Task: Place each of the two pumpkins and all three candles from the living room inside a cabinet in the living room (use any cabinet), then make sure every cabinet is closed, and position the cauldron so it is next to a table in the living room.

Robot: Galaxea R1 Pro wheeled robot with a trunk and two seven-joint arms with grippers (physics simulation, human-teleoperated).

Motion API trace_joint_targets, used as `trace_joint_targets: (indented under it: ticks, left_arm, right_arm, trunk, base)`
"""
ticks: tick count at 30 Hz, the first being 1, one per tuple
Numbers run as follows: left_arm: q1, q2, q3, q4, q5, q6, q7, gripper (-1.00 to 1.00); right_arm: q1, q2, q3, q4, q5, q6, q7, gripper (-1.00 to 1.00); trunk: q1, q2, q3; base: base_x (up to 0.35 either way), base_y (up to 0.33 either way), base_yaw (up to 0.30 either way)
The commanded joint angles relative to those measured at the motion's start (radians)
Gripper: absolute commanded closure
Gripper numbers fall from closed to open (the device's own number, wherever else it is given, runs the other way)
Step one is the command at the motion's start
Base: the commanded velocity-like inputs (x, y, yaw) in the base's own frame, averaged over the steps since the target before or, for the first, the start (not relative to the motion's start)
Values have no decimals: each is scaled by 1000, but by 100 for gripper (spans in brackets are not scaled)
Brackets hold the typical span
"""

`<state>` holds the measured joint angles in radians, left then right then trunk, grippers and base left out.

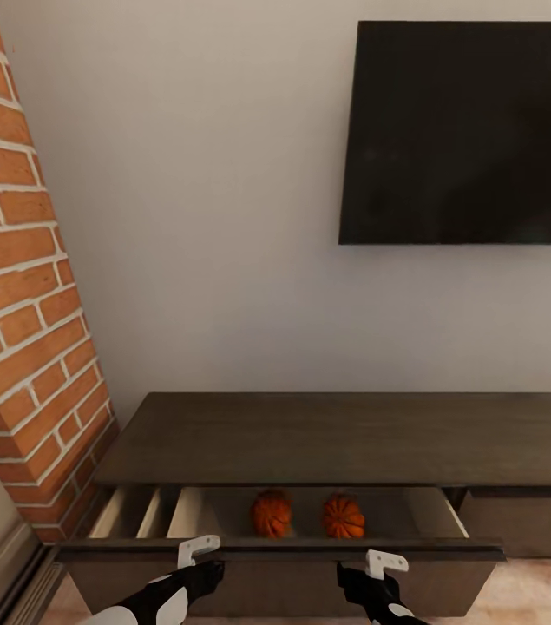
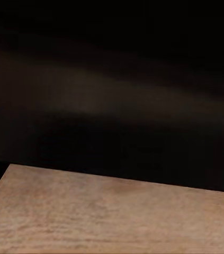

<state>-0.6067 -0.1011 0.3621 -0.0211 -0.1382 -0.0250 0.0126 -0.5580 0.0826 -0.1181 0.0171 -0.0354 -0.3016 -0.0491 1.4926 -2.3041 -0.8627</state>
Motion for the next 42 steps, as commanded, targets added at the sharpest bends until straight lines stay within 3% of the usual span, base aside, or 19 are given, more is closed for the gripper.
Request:
trace_joint_targets:
  ticks: [1, 23, 42]
  left_arm:
    - [-1, 0, 14, 0, -11, -3, 1, -100]
    - [-1, 0, 14, 0, -11, -3, 1, -100]
    - [-1, 0, 14, 0, -11, -3, 1, -100]
  right_arm:
    - [-1, 0, -6, 1, -3, -5, 1, -100]
    - [-1, 0, -6, 2, -3, -5, 1, -100]
    - [-1, 0, -6, 1, -3, -5, 2, -100]
  trunk:
    - [0, 0, -1]
    - [0, 0, -1]
    - [0, 0, -1]
  base:
    - [328, 0, 0]
    - [297, 0, 0]
    - [-290, 0, 0]
